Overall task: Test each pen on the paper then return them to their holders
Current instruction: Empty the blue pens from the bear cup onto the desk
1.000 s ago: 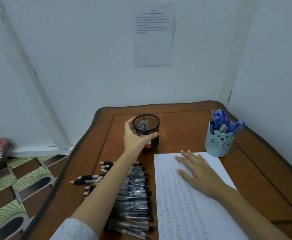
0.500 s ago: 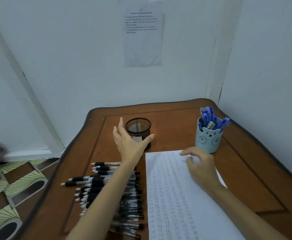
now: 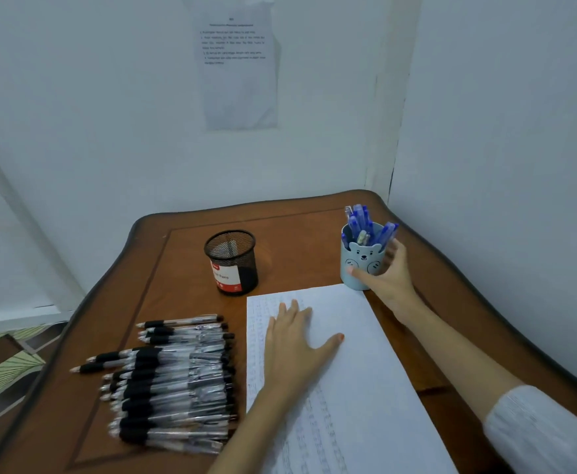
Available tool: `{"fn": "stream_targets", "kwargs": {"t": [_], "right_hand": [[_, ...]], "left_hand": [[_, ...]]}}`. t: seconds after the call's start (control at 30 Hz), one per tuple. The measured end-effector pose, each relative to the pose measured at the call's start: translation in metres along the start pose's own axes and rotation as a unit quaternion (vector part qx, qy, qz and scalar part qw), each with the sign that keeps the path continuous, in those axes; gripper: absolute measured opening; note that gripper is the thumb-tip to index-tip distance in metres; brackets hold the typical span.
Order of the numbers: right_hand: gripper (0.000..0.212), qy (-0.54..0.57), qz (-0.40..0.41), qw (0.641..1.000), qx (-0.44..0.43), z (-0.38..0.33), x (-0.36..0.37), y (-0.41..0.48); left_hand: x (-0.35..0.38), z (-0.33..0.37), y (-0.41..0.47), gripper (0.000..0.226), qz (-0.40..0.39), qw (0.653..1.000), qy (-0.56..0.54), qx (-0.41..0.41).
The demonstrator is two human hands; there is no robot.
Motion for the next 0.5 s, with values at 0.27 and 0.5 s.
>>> {"fn": "stream_targets", "kwargs": {"t": [0.27, 0.5], "right_hand": [[0.079, -0.031, 0.014, 0.999, 0.006, 0.002, -0.011, 0.002], [0.08, -0.128, 0.012, 0.983, -0.13, -0.009, -0.095, -0.016]], "left_hand": [[-0.002, 0.0, -0.003, 0.075, 0.007, 1.0, 0.009, 0.013], [-0.001, 0.003, -0.003, 0.074, -0.002, 1.0, 0.021, 0.017]]}}
Point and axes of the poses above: each hand's wrist, its own y-axis towards the middle knuckle, its own x-axis out of the palm, z = x × y, the point moved 1 cm from there along y, towards the middle knuckle, and after that the axes turned 7 degrees about z, right-handed, at the moved point
